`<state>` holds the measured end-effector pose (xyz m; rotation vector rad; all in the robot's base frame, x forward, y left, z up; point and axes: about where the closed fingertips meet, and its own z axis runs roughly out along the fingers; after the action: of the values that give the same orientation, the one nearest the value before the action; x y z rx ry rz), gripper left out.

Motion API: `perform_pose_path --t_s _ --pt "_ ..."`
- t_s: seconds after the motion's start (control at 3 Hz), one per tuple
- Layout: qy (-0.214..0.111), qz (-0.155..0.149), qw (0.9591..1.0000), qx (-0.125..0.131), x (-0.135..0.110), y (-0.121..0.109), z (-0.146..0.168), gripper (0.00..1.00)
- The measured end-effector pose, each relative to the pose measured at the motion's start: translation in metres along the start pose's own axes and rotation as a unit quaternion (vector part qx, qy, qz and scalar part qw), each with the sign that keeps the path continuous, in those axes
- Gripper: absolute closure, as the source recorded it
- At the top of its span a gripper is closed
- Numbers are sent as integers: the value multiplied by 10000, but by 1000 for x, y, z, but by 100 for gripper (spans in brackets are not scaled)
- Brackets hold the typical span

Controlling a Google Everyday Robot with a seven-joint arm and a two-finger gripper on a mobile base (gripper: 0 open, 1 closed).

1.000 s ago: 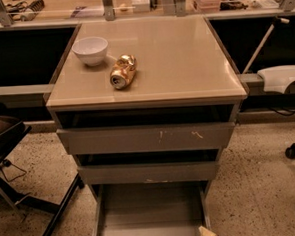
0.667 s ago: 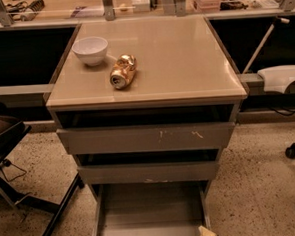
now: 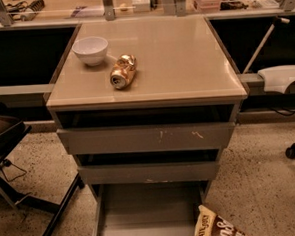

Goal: Pick brown chip bag from bottom drawer and place on counter

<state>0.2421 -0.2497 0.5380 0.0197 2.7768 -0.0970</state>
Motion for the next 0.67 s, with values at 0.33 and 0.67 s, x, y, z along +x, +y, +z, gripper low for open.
perform_pose_path --t_s 0.33,0.67 --pt "-877 133 9958 213 -56 9 -28 100" --pt "-877 133 9958 213 -56 9 -28 100"
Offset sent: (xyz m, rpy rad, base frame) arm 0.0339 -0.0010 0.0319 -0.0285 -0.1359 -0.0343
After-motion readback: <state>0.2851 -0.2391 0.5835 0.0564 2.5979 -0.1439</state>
